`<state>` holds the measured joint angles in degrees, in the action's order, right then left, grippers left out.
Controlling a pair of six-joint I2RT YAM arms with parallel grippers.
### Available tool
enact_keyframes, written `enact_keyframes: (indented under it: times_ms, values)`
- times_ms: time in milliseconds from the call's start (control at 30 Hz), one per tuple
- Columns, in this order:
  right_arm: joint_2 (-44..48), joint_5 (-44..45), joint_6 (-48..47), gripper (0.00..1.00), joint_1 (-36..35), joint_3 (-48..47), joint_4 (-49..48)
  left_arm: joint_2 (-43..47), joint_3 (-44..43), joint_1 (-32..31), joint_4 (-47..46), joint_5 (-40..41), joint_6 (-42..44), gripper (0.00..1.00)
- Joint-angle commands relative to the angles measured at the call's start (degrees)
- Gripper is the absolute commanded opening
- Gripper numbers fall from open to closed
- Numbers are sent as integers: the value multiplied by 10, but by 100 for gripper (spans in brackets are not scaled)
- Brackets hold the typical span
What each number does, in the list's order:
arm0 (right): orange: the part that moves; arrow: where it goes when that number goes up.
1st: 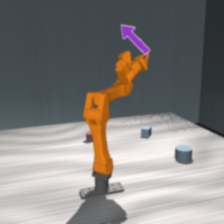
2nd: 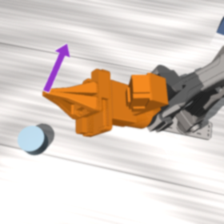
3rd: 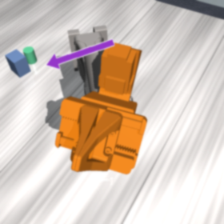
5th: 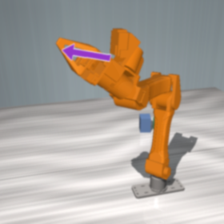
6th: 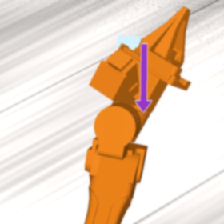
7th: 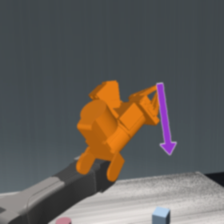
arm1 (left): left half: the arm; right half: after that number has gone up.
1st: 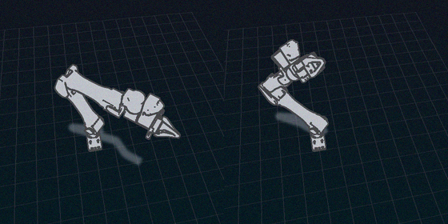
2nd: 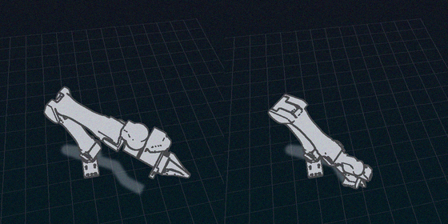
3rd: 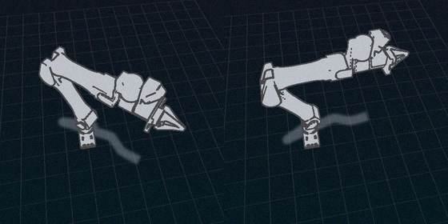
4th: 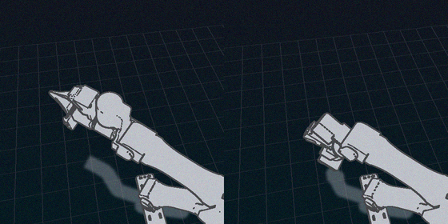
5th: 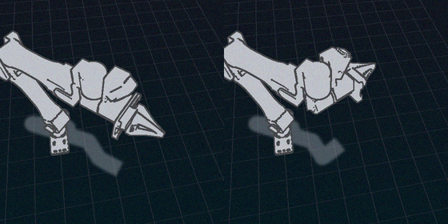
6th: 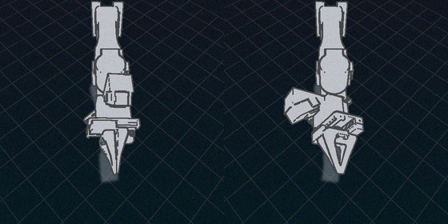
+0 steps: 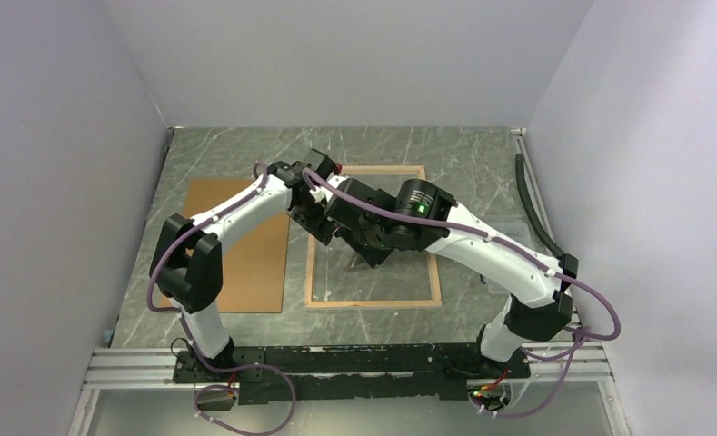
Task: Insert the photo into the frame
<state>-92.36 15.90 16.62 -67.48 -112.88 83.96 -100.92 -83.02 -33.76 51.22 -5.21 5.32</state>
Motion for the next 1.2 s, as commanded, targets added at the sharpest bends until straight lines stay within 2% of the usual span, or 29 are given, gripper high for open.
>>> enact_keyframes:
  times_ms: [0,233,767,1067,1167]
  values:
    - [-18,-55,-48,0,0,-34,-22,-6,13,-2,-9,-51,-20,79]
    - [-87,-100,-82,0,6,-96,-55,-33,17,-5,5,-133,-24,76]
    - [-151,-199,-120,0,12,-148,-104,23,24,-47,2,-263,-50,75]
    - [-168,-197,-120,0,14,-140,-121,44,17,-50,3,-270,-80,76]
    - [-164,-193,-123,0,24,-128,-124,50,10,-49,0,-223,-88,76]
